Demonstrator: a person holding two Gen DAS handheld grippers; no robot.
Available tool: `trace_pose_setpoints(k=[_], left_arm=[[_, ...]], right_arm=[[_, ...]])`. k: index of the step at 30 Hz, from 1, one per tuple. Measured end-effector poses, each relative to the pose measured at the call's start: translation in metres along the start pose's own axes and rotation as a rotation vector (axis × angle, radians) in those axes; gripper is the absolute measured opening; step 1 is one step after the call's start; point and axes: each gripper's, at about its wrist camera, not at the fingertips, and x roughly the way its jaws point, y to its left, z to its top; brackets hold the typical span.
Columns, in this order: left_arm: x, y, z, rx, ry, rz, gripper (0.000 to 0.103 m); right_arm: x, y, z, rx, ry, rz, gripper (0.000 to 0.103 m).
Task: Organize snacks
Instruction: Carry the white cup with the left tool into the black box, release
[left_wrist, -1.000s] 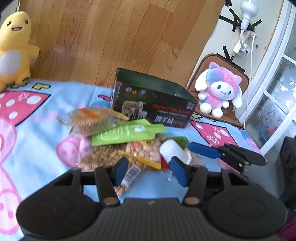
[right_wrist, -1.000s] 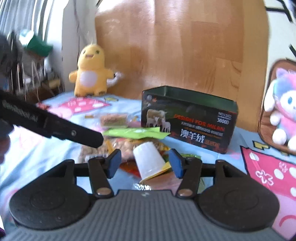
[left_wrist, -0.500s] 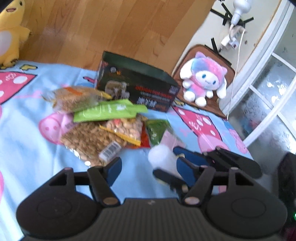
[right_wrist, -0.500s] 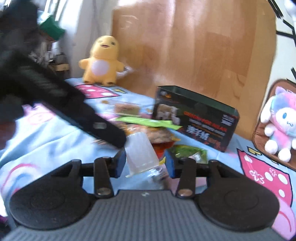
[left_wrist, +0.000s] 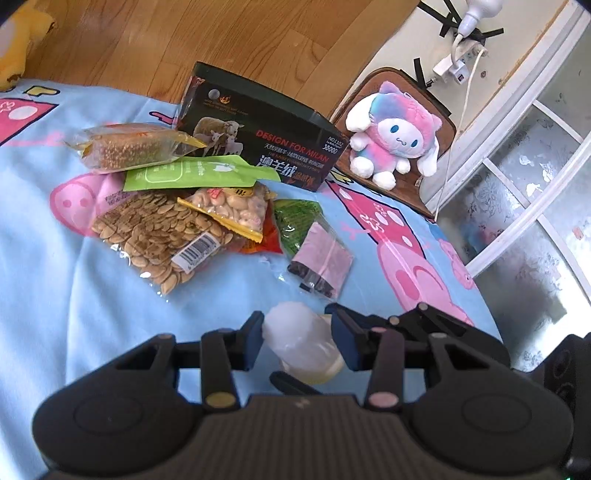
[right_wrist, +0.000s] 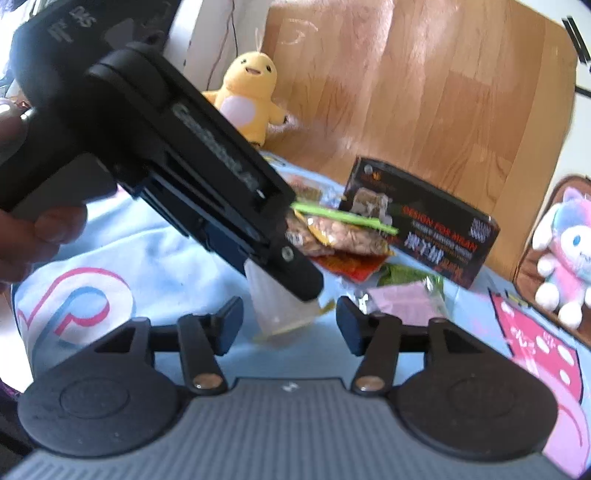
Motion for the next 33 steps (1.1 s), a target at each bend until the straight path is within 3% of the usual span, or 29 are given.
trace_pose_setpoints(k=[2,5,7,12,22,33], left_arm=[[0.0,0.003,0.001,-0.016,0.001,-0.013,0.041],[-0.001,0.004,0.001,-0.022,-0.002,-0.019,0.041],[-0.003,0.001,0.003,-0.011,-0.011,-0.014,0.04],[-0.012,-0.019,0.022,0.064,-0.051,-0.016,0.039],[-0.001,-0.05,0.088,0.2,-0.11,-0.026,0.039],[0.056,-0.043,0.173,0.221,-0.153,0.008,0.04]], right_arm=[[0.002,-0.004,-0.001,0.031,0.018,0.032,0.056],[0.007,-0.01,0.0,0.089,0.032,0.075,0.03],[0.007,-0.01,0.001,0.11,0.022,0.069,0.026],[-0.001,-0.012,0.012,0.105,-0.052,-0.004,0.026],[0.009,-0.056,0.046,0.116,-0.144,-0.119,0.026],[0.079,-0.127,0.084,0.168,-0.147,-0.175,0.027]])
